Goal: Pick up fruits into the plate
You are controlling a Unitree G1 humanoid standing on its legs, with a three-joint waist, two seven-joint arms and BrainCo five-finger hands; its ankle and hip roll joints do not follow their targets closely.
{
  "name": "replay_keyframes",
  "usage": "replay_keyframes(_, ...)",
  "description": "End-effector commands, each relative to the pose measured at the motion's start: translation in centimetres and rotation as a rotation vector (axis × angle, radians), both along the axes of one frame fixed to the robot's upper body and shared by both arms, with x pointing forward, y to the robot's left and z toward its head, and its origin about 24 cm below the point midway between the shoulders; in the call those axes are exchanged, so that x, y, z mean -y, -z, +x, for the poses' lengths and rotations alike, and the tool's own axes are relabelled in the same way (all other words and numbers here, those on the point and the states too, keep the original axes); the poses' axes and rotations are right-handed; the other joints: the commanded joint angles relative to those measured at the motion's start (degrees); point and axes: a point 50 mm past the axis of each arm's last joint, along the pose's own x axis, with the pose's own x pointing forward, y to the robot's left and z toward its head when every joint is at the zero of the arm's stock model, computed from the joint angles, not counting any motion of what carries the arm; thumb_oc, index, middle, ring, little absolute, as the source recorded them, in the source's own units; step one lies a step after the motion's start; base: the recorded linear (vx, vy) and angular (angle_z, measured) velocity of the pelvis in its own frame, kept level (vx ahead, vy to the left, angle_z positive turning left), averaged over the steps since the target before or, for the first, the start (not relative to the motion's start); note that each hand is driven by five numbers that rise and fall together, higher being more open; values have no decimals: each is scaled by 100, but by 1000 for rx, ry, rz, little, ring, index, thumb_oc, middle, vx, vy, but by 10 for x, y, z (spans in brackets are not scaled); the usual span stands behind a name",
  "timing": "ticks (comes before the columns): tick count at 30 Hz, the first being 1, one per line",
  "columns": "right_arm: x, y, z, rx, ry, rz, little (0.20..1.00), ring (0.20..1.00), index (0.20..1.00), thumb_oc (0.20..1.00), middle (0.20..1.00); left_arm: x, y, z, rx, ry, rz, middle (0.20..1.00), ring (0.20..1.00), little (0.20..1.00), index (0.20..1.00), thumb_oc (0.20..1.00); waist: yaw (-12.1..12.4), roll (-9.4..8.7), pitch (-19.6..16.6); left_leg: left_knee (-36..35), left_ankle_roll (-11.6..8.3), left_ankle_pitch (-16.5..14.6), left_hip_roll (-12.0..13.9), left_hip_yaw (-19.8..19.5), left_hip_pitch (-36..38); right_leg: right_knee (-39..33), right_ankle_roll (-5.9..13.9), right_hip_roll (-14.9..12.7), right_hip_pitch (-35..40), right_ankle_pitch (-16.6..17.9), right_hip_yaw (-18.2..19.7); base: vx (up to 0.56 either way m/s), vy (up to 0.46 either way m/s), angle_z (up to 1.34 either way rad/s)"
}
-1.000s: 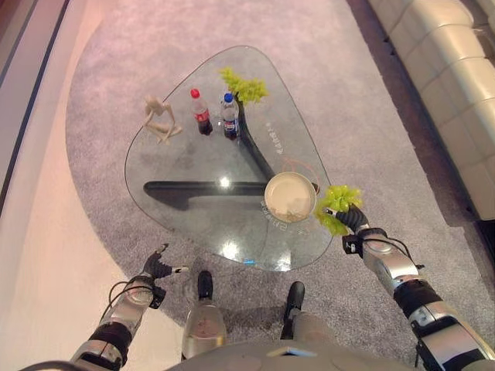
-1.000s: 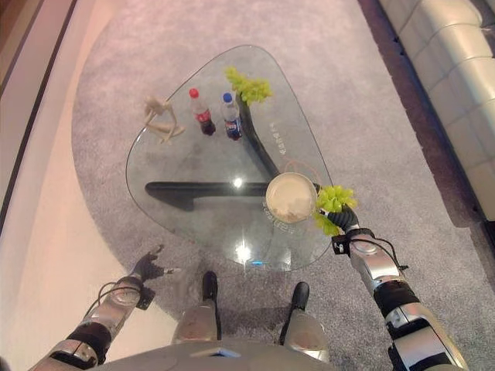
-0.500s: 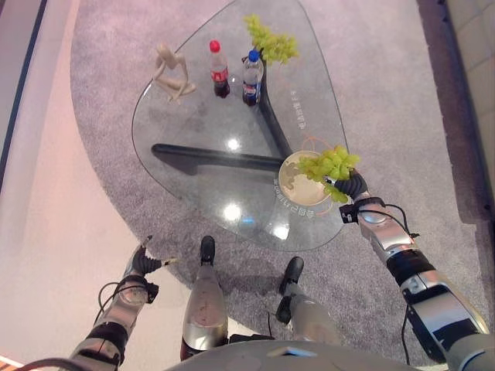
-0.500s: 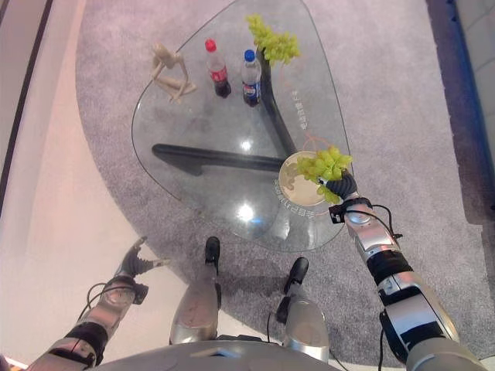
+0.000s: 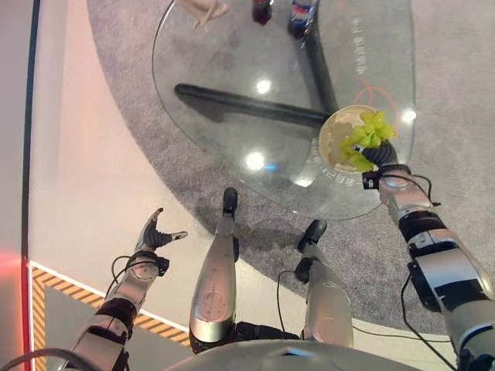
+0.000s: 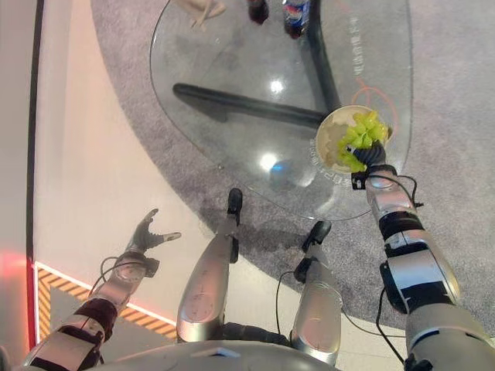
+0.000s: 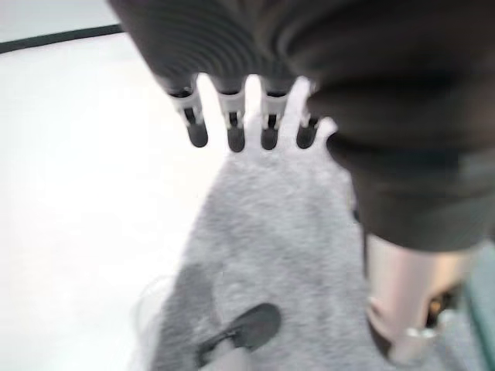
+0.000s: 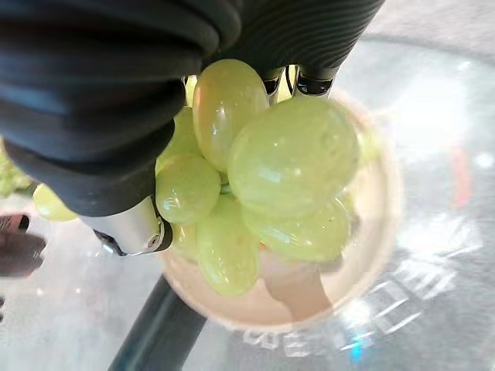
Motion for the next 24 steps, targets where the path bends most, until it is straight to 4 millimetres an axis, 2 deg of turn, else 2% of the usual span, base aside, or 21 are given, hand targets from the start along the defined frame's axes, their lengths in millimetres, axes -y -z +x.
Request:
replay_keyframes(1, 23, -25, -2, 43, 54, -83, 200, 200, 200, 200, 200, -2, 9, -18, -14, -4, 7, 1000, 1000, 1000, 1000, 1000, 108, 155, -114, 517, 325, -581, -650, 34, -592, 1113, -212, 139, -715, -599, -18, 42, 5, 18)
replay_keyframes(5, 40, -33, -3, -20, 126, -117, 200, 200, 200, 200, 200, 0, 6, -17, 4, 13, 7, 1000, 1000, 1000, 1000, 1000, 147, 172, -114, 698, 358, -596, -654, 24, -938, 1282, -211, 115, -1074, -583, -14, 59, -19, 12)
replay_keyframes(6, 44, -29, -5, -62, 166, -126, 200, 200, 200, 200, 200, 1, 7, -19, 0, 19, 5, 1000, 1000, 1000, 1000, 1000, 145, 159, -114, 750, 331, -775, -667, 14, -846, 1377, -149, 103, -1021, -758, 70, 112, -49, 8)
replay_keyframes(8, 56, -27, -10, -118, 229, -114, 200, 200, 200, 200, 200, 3, 5, -17, 9, 29, 2, 1000, 1000, 1000, 1000, 1000, 161, 177, -114, 808, 349, -800, -671, 15, -937, 1430, -146, 88, -1108, -768, 69, 62, -29, 8)
replay_keyframes(10, 78, -21, -23, -236, 369, -89, 200, 200, 200, 200, 200, 7, 2, -16, 26, 50, -10, 1000, 1000, 1000, 1000, 1000, 200, 237, -114, 822, 376, -791, -670, 28, -1050, 1451, -146, 71, -1221, -753, 48, 8, -5, 3)
replay_keyframes(13, 95, -19, -36, -308, 468, -128, 200, 200, 200, 200, 200, 10, 0, -17, 28, 71, -13, 1000, 1000, 1000, 1000, 1000, 217, 313, -114, 834, 405, -794, -693, 15, -1101, 1471, -145, 63, -1300, -724, 57, 5, 2, 1)
replay_keyframes(14, 98, -19, -38, -326, 482, -137, 360, 360, 360, 360, 360, 10, 1, -17, 27, 73, -14, 1000, 1000, 1000, 1000, 1000, 222, 334, -114, 837, 411, -796, -699, 18, -1110, 1480, -146, 53, -1312, -722, 52, 12, 17, 5)
replay_keyframes(15, 101, -19, -41, -359, 488, -137, 1000, 1000, 1000, 1000, 1000, 10, 0, -18, 24, 73, -15, 1000, 1000, 1000, 1000, 1000, 217, 356, -114, 848, 419, -802, -708, 22, -1115, 1492, -142, 50, -1336, -713, 64, 4, 16, 4)
replay_keyframes(19, 109, -7, -52, -505, 484, -150, 1000, 1000, 1000, 1000, 1000, 5, 1, -19, -5, 58, -13, 1000, 1000, 1000, 1000, 1000, 208, 384, -114, 834, 432, -810, -715, 17, -1037, 1488, -148, 69, -1307, -702, 89, 0, 0, 0)
replay_keyframes(21, 112, -3, -56, -523, 464, -167, 1000, 1000, 1000, 1000, 1000, 2, 2, -20, -24, 48, -19, 1000, 1000, 1000, 1000, 1000, 187, 386, -114, 832, 447, -822, -724, 8, -968, 1485, -157, 100, -1260, -713, 116, 0, 0, 0)
replay_keyframes(24, 107, 9, -57, -601, 361, -122, 1000, 1000, 1000, 1000, 1000, -1, 5, -21, -73, 53, -34, 1000, 1000, 1000, 1000, 1000, 166, 358, -114, 786, 449, -830, -700, 2, -818, 1451, -157, 118, -1136, -709, 121, -3, -13, 0)
